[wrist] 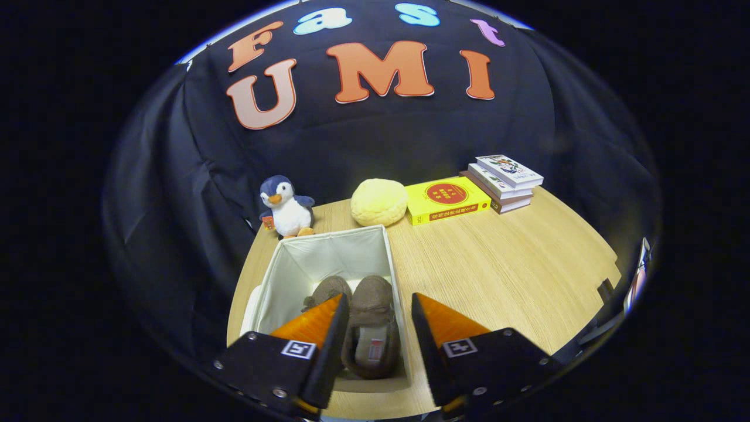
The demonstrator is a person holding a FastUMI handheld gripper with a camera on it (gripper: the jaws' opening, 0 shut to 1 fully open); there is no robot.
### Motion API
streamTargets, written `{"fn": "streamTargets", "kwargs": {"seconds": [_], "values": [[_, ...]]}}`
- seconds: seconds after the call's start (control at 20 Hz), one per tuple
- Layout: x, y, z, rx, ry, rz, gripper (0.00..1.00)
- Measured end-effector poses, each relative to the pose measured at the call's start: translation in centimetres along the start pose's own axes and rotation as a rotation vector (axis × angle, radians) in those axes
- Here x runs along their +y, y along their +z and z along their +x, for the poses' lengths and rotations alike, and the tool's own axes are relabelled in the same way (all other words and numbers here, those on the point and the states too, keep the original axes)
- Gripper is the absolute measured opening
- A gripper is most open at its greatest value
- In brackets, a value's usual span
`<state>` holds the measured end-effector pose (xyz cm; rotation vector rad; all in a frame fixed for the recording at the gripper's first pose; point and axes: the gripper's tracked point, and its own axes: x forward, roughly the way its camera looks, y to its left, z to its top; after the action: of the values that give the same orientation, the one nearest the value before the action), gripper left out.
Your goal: Open the storage box then place both shoes into the box .Put the left shoe in first, then the right shoe, with the right side of both shoes facing outward in a uniform manner.
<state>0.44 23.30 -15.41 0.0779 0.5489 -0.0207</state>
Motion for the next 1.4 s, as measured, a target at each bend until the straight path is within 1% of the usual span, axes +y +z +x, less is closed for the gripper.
{"fn": "streamTargets", "kwargs": {"seconds": [0.05, 0.15, 0.2, 0.3, 0.5, 0.65, 0.75, 0.95, 1.05, 1.15, 1.4], "values": [[-0.4, 0.2, -0.4, -0.009, 0.002, -0.006, 0.81], [-0.9, 0.8, -1.1, -0.035, 0.023, -0.012, 0.96], [-1.2, 1.1, -1.4, -0.050, 0.032, -0.010, 0.98], [-2.5, 1.4, -2.0, -0.071, 0.034, -0.017, 0.98], [-5.8, 1.8, -3.0, -0.100, 0.006, -0.039, 0.98], [-8.8, 3.0, -3.8, -0.130, -0.017, -0.041, 0.98], [-10.7, 4.6, -4.2, -0.159, -0.026, -0.053, 0.98], [-14.3, 9.1, -5.3, -0.237, -0.037, -0.113, 0.98], [-15.5, 11.0, -5.9, -0.264, -0.026, -0.113, 0.98], [-16.1, 13.1, -5.4, -0.299, -0.023, -0.120, 0.98], [-18.9, 16.5, -6.0, -0.352, -0.005, -0.121, 0.98]]}}
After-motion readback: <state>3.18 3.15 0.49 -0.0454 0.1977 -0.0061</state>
